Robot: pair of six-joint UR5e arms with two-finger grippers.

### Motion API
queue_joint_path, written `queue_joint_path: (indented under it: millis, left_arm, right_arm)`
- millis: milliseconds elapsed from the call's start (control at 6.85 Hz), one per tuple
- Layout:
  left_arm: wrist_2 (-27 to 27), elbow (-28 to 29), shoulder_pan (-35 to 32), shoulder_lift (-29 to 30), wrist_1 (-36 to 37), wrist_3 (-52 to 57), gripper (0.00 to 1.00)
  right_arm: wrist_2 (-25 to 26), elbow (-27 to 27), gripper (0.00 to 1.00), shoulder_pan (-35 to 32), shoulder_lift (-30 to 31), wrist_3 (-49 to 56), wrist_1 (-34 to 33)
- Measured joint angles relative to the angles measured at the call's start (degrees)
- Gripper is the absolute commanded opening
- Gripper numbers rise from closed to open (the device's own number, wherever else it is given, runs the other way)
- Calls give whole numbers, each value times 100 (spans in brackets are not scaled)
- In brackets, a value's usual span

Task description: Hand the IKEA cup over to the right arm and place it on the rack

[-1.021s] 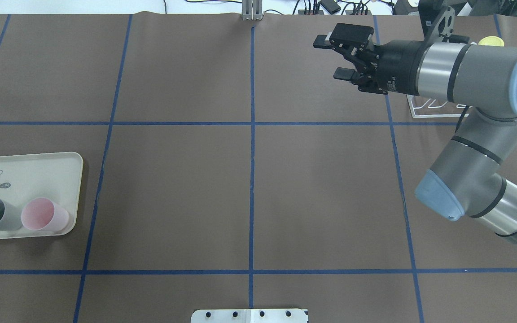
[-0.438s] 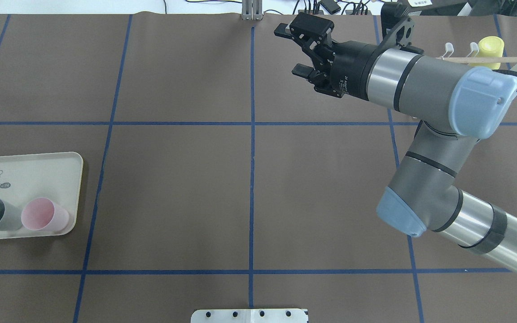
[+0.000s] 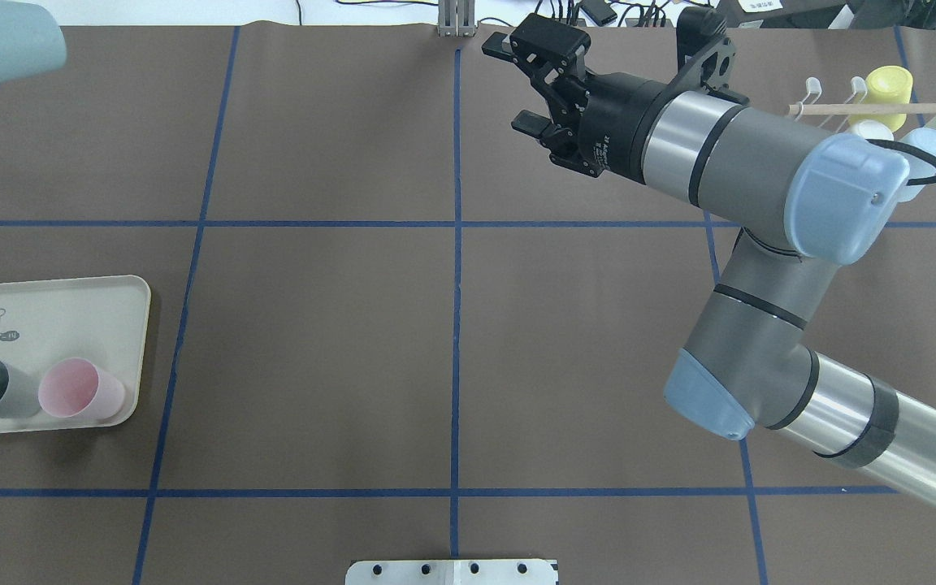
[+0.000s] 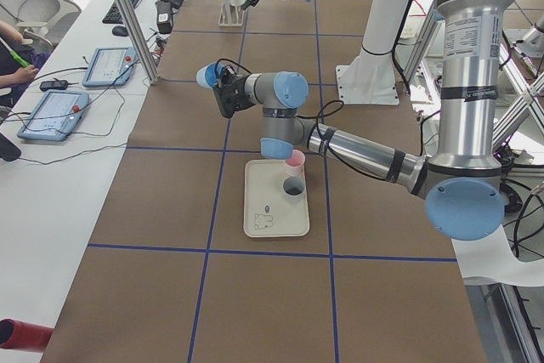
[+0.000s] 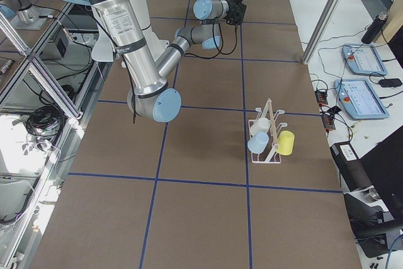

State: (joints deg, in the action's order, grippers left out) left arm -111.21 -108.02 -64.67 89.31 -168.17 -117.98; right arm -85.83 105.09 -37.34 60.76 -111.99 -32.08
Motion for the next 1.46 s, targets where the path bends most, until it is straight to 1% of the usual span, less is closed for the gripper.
queue_joint_path:
  millis: [292, 584, 730, 875, 1021, 1167, 1459]
  left_arm:
    - [1238, 33, 1017, 376, -483, -1152, 0]
    - [2447, 158, 1938, 801, -1021, -2135, 0]
    - [3015, 345, 2324, 1067, -1361, -2561, 0]
    - [3448, 628, 2619, 1348, -1735, -2895, 0]
    - [3767, 895, 2884, 1639, -1975, -3075, 0]
    - [3982, 1087, 3090, 1890, -2067, -3138, 0]
    - [4181, 1366, 3324, 2266, -2048, -3103, 0]
  right_arm:
    - [319, -104, 100, 149, -229, -214, 2]
    - [458, -177, 100, 217, -469, -353, 12]
    - [495, -261, 100, 231, -553, -412, 200]
    - [547, -537, 100, 255, -583, -488, 761]
    - [588, -919, 100, 293, -587, -517, 1403]
    - [607, -1171, 100, 323, -583, -517, 1776]
    - [611, -1310, 100, 350, -590, -370, 1938]
